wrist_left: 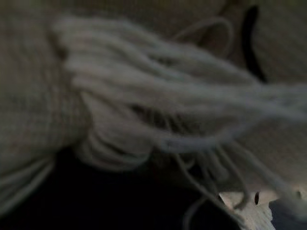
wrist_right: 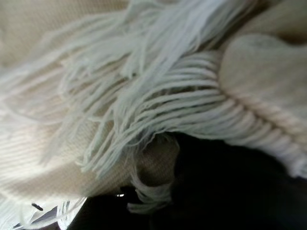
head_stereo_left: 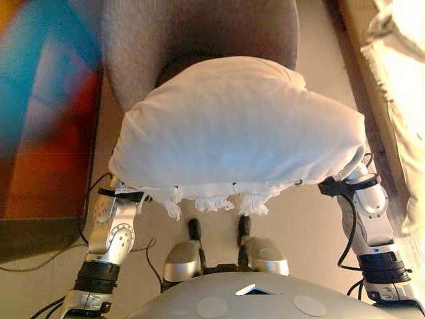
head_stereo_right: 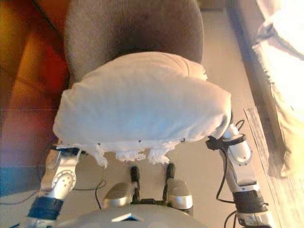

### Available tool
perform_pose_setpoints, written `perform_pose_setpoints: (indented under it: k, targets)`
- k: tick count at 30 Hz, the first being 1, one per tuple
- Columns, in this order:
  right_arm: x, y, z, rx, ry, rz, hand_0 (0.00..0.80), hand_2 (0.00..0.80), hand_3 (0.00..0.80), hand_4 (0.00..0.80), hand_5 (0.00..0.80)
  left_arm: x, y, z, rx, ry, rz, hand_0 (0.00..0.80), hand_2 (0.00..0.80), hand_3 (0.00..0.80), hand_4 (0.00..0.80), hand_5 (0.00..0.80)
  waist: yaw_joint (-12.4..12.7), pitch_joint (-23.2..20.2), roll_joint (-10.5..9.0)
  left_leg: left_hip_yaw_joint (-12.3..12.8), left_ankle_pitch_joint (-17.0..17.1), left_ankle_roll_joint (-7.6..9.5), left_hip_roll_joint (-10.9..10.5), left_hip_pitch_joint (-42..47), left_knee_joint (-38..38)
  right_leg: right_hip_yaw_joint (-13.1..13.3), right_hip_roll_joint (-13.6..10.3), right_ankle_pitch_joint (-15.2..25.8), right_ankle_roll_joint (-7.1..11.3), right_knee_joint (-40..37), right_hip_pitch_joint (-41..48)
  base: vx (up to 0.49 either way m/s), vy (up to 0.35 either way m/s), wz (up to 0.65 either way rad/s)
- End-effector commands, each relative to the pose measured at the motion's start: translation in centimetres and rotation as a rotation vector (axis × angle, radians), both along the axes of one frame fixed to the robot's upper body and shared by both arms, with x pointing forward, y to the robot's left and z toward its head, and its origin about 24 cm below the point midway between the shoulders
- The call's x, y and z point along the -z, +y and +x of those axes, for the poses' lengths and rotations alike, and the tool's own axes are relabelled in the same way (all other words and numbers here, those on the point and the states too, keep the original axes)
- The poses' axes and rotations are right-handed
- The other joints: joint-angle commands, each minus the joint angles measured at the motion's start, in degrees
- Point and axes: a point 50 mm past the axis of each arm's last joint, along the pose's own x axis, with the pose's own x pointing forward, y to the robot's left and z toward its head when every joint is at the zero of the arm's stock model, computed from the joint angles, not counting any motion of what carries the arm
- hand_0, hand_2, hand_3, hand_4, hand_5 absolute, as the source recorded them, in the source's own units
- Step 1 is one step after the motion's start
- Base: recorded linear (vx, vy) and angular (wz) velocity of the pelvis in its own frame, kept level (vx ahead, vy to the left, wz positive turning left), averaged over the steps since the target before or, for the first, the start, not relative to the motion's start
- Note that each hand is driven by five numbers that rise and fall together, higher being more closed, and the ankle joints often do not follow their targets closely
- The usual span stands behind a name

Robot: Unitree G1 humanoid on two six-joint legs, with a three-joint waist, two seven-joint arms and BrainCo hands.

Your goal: Pick up the cushion and take it to the sofa

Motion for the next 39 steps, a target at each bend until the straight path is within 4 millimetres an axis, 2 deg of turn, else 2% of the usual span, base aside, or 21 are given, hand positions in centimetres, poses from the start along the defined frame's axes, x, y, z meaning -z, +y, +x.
perform_pose_setpoints:
  k: [1,6,10,13,16,18,20,21,22,24,26,29,31,33,36,39]
  targets:
    - [-2.4,3.3,-1.6,-0.169,-0.146,0.056,0.800,0.800,0.800,0.800,0.800,-3.7,-3.5,-0.2,0.131,-0.197,-0.072,0.800,0.800,0.800,0.800,0.800,0.2,-7.0,-1.00,0.7,-3.2,1.89,-1.2,1.1,0.0,-3.1,-1.7,-2.4,2.77,1.4,2.6,0.046,-0.018,0.02]
    - [-2.7,3.5,-1.8,-0.156,-0.171,0.068,0.800,0.800,0.800,0.800,0.800,-4.2,-3.3,-0.2,0.131,-0.212,-0.068,0.800,0.800,0.800,0.800,0.800,0.0,-7.5,-1.01,-0.4,-3.8,2.33,-1.2,2.2,0.0,-1.8,-1.0,-3.3,2.40,2.2,3.5,0.027,-0.040,0.03]
    - [-2.8,3.5,-1.7,-0.124,-0.170,0.072,0.800,0.800,0.800,0.800,0.800,-4.5,-4.0,0.3,0.174,-0.210,-0.080,0.800,0.800,0.800,0.800,0.800,-1.2,-8.1,-1.24,-3.9,-3.8,2.79,-1.6,2.0,0.0,4.1,1.8,-4.1,1.03,2.5,3.3,0.028,-0.104,0.15]
    - [-2.8,3.5,-1.4,-0.115,-0.168,0.070,0.800,0.800,0.800,0.800,0.800,-4.6,-4.2,0.5,0.184,-0.213,-0.091,0.800,0.800,0.800,0.800,0.800,-1.2,-8.0,-1.55,-4.0,-3.7,2.50,-1.2,2.0,0.0,3.7,2.4,-4.5,0.52,2.6,3.4,-0.017,-0.157,0.26]
    - [-3.0,3.3,-1.1,-0.113,-0.173,0.050,0.800,0.800,0.800,0.800,0.800,-4.7,-4.1,0.5,0.178,-0.218,-0.107,0.800,0.800,0.800,0.800,0.800,-1.0,-7.4,-2.21,-3.1,-3.3,1.70,-0.2,2.3,1.0,3.9,2.9,-4.3,-0.19,2.4,3.4,-0.019,-0.176,0.18]
    - [-3.3,3.4,-1.1,-0.140,-0.187,0.045,0.800,0.800,0.800,0.800,0.800,-4.8,-3.8,0.4,0.156,-0.229,-0.127,0.800,0.800,0.800,0.800,0.800,-1.0,-6.6,-3.56,-1.5,-4.8,1.00,1.2,0.0,9.2,4.7,2.7,-4.0,-1.05,3.0,2.8,-0.040,-0.217,0.03]
    - [-3.4,3.5,-1.2,-0.164,-0.202,0.041,0.800,0.800,0.800,0.800,0.800,-4.8,-3.4,0.2,0.132,-0.250,-0.120,0.800,0.800,0.800,0.800,0.800,-0.8,-5.3,-4.80,-0.7,-3.4,0.97,3.2,-5.1,19.8,5.8,3.0,-3.9,-2.42,4.0,2.3,-0.037,-0.243,-0.26]
    - [-3.4,3.6,-1.2,-0.173,-0.207,0.046,0.800,0.800,0.800,0.800,0.800,-4.8,-3.3,0.2,0.117,-0.254,-0.121,0.800,0.800,0.800,0.800,0.800,-0.7,-4.2,-5.36,-0.5,-2.4,1.49,4.1,-8.1,25.7,6.7,3.5,-3.8,-3.27,4.7,2.1,-0.013,-0.236,-0.40]
    - [-3.3,3.6,-1.2,-0.176,-0.209,0.049,0.800,0.800,0.800,0.800,0.800,-4.7,-3.2,0.2,0.113,-0.252,-0.126,0.800,0.800,0.800,0.800,0.800,-0.6,-3.7,-5.53,-0.5,-2.2,1.93,4.4,-9.9,29.0,7.2,4.0,-3.9,-3.77,5.4,2.0,0.021,-0.207,-0.40]
    - [-3.3,3.8,-1.1,-0.178,-0.211,0.051,0.800,0.800,0.800,0.800,0.800,-4.6,-3.1,0.2,0.108,-0.248,-0.124,0.800,0.800,0.800,0.800,0.800,0.1,-2.3,-5.20,-1.8,-2.8,2.98,2.8,-12.7,31.4,8.4,5.1,-5.1,-4.02,7.1,2.5,0.067,-0.093,-0.25]
    - [-3.6,4.4,-0.9,-0.190,-0.227,0.048,0.800,0.800,0.800,0.800,0.800,-4.8,-3.2,0.3,0.104,-0.259,-0.131,0.800,0.800,0.800,0.800,0.800,1.3,-1.2,-3.90,-4.1,-0.4,2.70,-1.2,-15.5,26.8,10.0,6.8,-6.7,-3.81,8.8,2.8,0.111,-0.012,-0.08]
    - [-3.6,4.9,-0.5,-0.178,-0.233,0.048,0.800,0.800,0.800,0.800,0.800,-4.9,-3.7,0.5,0.106,-0.263,-0.144,0.800,0.800,0.800,0.800,0.800,2.6,-0.8,-1.70,-3.6,4.6,1.29,-3.1,-17.2,15.7,11.3,9.7,-8.7,-3.80,9.5,4.5,0.283,0.016,-0.30]
    - [-3.5,5.1,-0.4,-0.179,-0.223,0.050,0.800,0.800,0.800,0.800,0.800,-4.8,-3.9,0.5,0.107,-0.256,-0.147,0.800,0.800,0.800,0.800,0.800,3.4,-1.1,-0.67,-4.5,8.2,0.50,-3.9,-18.0,9.4,12.5,11.2,-10.4,-3.94,10.2,6.4,0.406,0.036,-0.21]
    - [-3.3,5.2,-0.5,-0.187,-0.208,0.050,0.800,0.800,0.800,0.800,0.800,-4.5,-4.0,0.3,0.108,-0.242,-0.158,0.800,0.800,0.800,0.800,0.800,4.3,-1.7,-0.04,-6.0,10.9,-0.32,-3.8,-18.7,4.7,13.5,12.5,-12.5,-4.27,11.8,7.6,0.441,0.030,-0.48]
    - [-3.0,5.3,-0.7,-0.189,-0.193,0.052,0.800,0.800,0.800,0.800,0.800,-4.1,-4.3,0.0,0.115,-0.233,-0.162,0.800,0.800,0.800,0.800,0.800,5.2,-2.0,0.28,-8.1,11.8,-1.17,-2.4,-19.5,0.3,13.8,13.2,-15.2,-4.41,15.5,7.9,0.491,0.057,-0.25]
    - [-2.9,5.1,-0.9,-0.192,-0.185,0.063,0.800,0.800,0.800,0.800,0.800,-4.0,-4.4,0.0,0.113,-0.230,-0.166,0.800,0.800,0.800,0.800,0.800,5.2,-1.9,0.51,-9.0,12.4,-2.12,-0.6,-20.3,0.0,12.9,12.8,-18.6,-4.45,19.5,7.8,0.580,0.116,0.04]
